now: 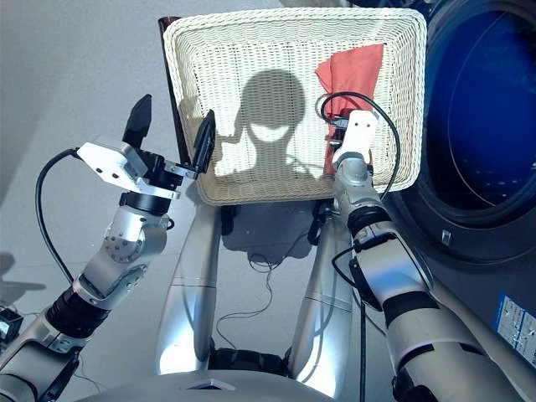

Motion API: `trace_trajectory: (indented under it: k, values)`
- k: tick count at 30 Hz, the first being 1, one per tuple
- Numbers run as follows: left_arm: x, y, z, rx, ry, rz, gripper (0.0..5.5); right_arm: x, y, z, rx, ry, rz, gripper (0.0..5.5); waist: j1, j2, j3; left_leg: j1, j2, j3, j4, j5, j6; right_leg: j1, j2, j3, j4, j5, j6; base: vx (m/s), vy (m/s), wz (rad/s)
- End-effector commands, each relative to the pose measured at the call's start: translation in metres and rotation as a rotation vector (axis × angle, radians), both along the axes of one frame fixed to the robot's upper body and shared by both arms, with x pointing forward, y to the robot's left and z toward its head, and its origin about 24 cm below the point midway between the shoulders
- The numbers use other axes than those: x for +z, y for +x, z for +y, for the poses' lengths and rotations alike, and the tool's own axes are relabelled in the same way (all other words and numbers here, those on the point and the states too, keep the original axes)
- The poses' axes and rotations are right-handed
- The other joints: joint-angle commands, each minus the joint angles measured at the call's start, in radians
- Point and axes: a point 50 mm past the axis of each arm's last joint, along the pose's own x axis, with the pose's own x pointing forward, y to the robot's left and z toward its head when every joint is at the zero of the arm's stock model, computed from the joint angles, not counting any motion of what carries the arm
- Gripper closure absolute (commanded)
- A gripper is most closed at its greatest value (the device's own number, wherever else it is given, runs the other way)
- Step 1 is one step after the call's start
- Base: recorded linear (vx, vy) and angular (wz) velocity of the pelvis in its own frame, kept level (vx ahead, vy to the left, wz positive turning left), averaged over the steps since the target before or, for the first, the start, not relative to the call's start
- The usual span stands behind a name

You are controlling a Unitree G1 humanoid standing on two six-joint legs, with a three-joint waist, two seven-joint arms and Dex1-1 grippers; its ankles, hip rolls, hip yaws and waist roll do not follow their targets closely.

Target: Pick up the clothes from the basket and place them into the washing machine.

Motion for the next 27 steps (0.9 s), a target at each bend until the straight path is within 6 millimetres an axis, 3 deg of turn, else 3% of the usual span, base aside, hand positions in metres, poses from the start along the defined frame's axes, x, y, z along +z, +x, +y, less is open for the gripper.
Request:
trace_trajectory:
  k: [1,12,16,17,19,23,27]
  values:
    - [0.018,-0.018,-0.013,-0.112,-0.065,-0.099,0.0,-0.011,-0.005,-0.015,-0.025,0.023,0.048,5.5,0.009,0.073,-0.016,0.031,-0.005,0.048,-0.124,0.069,-0.002,-0.005,0.023,-0.022,0.04,-0.061,-0.039,0.0,0.0,0.0]
    - [0.018,-0.017,-0.006,-0.065,-0.064,-0.098,0.0,0.001,-0.008,-0.017,-0.026,0.062,-0.065,5.5,-0.009,0.055,-0.016,0.04,-0.004,0.052,-0.141,0.075,-0.002,0.003,0.023,-0.019,0.024,-0.056,-0.04,0.0,0.0,0.0]
    - [0.016,-0.017,0.004,0.01,-0.063,-0.104,0.0,0.02,-0.028,-0.007,0.007,0.135,-0.3,5.5,-0.045,0.017,-0.016,0.043,-0.004,0.054,-0.152,0.077,0.0,0.003,0.027,-0.013,0.007,-0.05,-0.038,0.0,0.0,0.0]
    - [0.016,-0.017,0.004,0.01,-0.062,-0.102,0.0,0.019,-0.029,-0.007,0.005,0.135,-0.298,5.5,-0.045,0.016,-0.016,0.045,-0.005,0.054,-0.153,0.077,0.0,0.005,0.027,-0.012,0.007,-0.051,-0.038,0.0,0.0,0.0]
    - [0.019,-0.018,0.011,0.063,-0.065,-0.13,0.0,0.033,-0.053,-0.01,-0.014,0.277,-0.492,5.5,-0.07,-0.003,-0.016,0.048,-0.004,0.054,-0.159,0.075,0.003,0.004,0.028,-0.007,0.001,-0.05,-0.033,0.0,0.0,0.0]
    - [0.022,-0.021,0.021,0.119,-0.081,-0.163,0.0,0.039,-0.081,-0.032,-0.159,0.305,-0.643,5.5,-0.095,-0.024,-0.016,0.049,-0.008,0.053,-0.157,0.069,0.006,0.005,0.032,0.0,0.003,-0.055,-0.031,0.0,0.0,0.0]
    - [0.024,-0.026,0.026,0.155,-0.101,-0.196,0.0,0.05,-0.099,-0.053,-0.405,0.142,-0.739,5.5,-0.102,-0.029,-0.016,0.049,-0.009,0.048,-0.149,0.062,0.008,0.008,0.031,0.001,0.006,-0.062,-0.03,0.0,0.0,0.0]
